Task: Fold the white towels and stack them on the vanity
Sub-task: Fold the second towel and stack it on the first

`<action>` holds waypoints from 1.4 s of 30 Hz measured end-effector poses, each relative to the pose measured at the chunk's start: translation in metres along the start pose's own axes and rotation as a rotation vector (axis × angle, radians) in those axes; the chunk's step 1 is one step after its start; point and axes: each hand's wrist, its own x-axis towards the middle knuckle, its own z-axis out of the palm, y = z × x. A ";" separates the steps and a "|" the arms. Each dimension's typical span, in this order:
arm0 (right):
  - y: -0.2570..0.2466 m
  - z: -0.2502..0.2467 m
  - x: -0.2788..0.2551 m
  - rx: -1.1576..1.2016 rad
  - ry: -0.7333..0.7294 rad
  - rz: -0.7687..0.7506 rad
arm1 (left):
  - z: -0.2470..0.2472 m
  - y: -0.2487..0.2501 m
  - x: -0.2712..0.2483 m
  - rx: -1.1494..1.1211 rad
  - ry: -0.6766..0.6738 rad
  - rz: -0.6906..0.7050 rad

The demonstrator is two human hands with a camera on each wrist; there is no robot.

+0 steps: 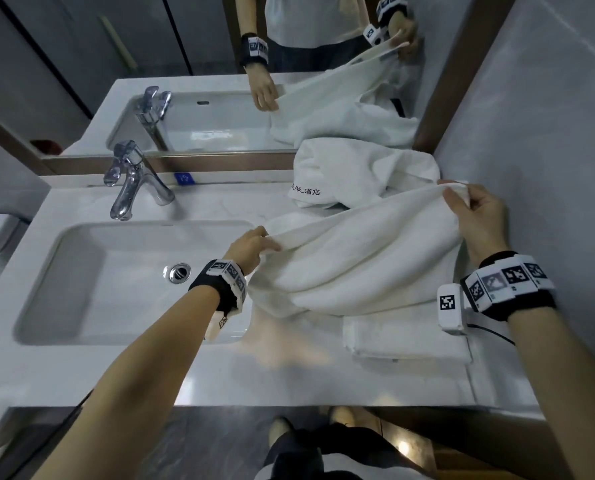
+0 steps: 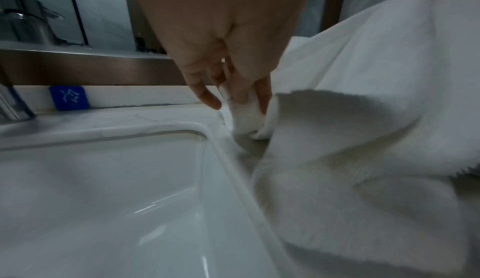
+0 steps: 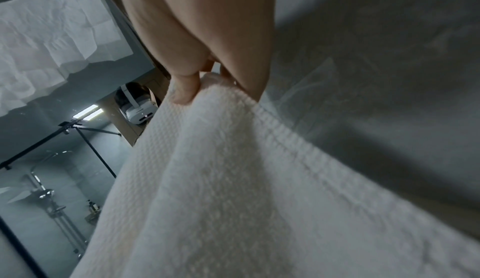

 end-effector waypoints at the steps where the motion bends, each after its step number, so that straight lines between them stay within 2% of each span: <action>1: 0.002 0.000 0.001 -0.008 -0.005 0.002 | 0.003 0.002 0.001 0.007 -0.038 0.005; 10: -0.001 0.005 0.000 0.007 -0.015 0.023 | 0.012 0.026 0.023 0.271 -0.272 -0.006; 17: 0.004 0.005 0.000 -0.013 0.036 0.021 | 0.010 0.022 0.028 0.292 -0.187 0.020; 19: 0.005 0.004 0.000 -0.017 0.064 0.014 | 0.007 0.007 0.023 0.155 -0.123 0.006; 23: 0.012 0.008 0.001 -0.022 0.094 0.022 | -0.005 -0.026 0.007 -0.410 0.028 -0.018; 26: 0.018 0.011 0.003 -0.035 0.089 0.048 | -0.018 -0.034 -0.004 -0.685 0.094 0.028; 30: 0.023 0.012 0.004 -0.016 0.080 0.068 | -0.032 -0.036 -0.011 -0.835 0.190 0.055; 34: 0.017 0.015 0.000 0.073 0.062 0.095 | -0.048 -0.034 -0.010 -0.975 0.354 0.005; 37: 0.010 0.015 -0.001 0.174 0.040 0.123 | -0.052 -0.031 -0.010 -0.958 0.409 -0.011; 42: 0.014 0.018 0.001 0.272 0.095 0.151 | -0.043 -0.037 -0.018 -0.856 0.424 -0.014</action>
